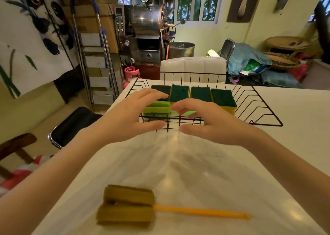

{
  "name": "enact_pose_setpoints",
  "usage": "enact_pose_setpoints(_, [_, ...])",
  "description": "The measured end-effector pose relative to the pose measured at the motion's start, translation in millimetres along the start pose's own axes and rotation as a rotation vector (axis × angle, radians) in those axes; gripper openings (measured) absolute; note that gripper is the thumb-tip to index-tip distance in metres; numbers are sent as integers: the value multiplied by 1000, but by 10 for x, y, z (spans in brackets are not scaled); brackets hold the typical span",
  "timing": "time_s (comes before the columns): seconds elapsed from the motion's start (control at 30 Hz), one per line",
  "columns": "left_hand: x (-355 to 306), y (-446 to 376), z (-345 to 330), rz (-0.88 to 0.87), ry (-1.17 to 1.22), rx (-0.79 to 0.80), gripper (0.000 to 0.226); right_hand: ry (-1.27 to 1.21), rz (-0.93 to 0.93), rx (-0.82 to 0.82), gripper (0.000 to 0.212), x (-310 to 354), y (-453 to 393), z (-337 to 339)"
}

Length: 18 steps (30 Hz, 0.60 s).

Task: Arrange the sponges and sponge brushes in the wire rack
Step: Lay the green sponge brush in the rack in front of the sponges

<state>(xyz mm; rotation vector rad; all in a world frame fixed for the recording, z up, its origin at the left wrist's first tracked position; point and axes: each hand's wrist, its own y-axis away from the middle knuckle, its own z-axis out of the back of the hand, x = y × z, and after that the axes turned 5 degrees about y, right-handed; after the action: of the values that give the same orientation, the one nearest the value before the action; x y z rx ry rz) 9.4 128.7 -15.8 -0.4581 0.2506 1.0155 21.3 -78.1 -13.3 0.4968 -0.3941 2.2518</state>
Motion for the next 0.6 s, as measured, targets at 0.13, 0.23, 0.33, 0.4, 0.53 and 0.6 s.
enact_pose_setpoints(0.13, [-86,263,-57,-13,100,86,68,54,22,14,59,113,191,-108])
enact_pose_setpoints(0.23, [-108,454,-126,4,123,163,76,75,38,29,65,195,326,-200])
enact_pose_setpoints(0.33, [-131,642,-189,58,139,263,89,54,41,125,62,257,455,-317])
enact_pose_setpoints(0.4, [-167,761,-200,83,150,367,96,46,15,238,56,287,525,-381])
enact_pose_setpoints(0.53, [-183,930,-216,116,137,545,97,88,-66,425,47,337,617,-462])
enact_pose_setpoints(0.6, [-183,968,-228,109,136,567,88,106,-88,456,46,348,644,-492])
